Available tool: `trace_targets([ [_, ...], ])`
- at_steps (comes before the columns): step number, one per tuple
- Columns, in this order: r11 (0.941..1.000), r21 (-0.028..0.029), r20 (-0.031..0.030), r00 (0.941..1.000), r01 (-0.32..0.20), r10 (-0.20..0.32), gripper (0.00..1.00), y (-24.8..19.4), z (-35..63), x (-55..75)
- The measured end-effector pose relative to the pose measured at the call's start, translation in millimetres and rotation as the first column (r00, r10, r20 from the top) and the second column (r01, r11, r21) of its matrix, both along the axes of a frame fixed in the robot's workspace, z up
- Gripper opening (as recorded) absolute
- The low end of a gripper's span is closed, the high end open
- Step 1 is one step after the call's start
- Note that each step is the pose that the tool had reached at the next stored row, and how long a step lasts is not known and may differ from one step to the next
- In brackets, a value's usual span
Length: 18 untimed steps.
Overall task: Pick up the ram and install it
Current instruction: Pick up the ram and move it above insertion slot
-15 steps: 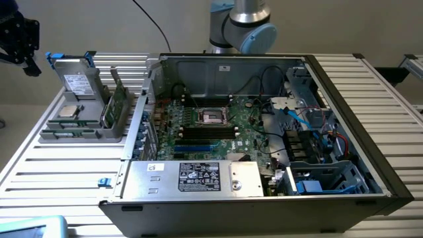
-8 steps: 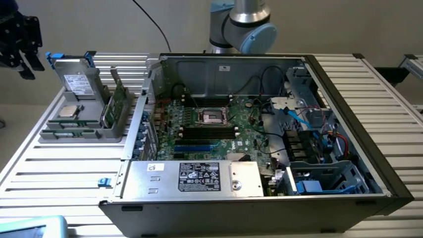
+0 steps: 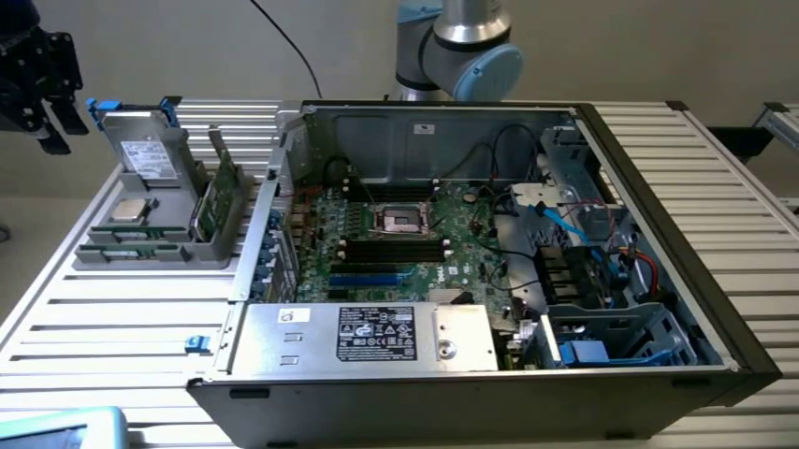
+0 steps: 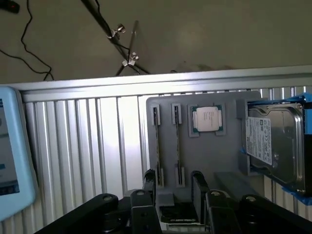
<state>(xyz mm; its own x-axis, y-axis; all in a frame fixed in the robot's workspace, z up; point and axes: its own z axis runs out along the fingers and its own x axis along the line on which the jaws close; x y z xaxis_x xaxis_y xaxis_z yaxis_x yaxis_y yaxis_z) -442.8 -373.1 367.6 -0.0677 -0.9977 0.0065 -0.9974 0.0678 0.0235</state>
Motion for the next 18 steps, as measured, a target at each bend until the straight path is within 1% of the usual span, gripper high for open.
trace_targets([
  [5, 1.0, -0.0071, 0.0004, 1.0, -0.005, 0.005, 0.43, 0.0, -8.0, 2.5],
  [9, 0.9999, -0.014, 0.0005, 1.0, -0.005, 0.005, 0.43, 0.1, -14.3, 4.4],
  [12, 0.9998, -0.0203, 0.0005, 1.0, -0.006, 0.006, 0.43, 0.2, -18.7, 7.1],
  [16, 0.9998, -0.0207, 0.0041, 1.0, -0.007, 0.007, 0.43, 0.6, -24.5, 7.5],
  [18, 0.9998, -0.0207, 0.0073, 0.9999, -0.007, 0.008, 0.43, 0.7, -27.1, 7.7],
])
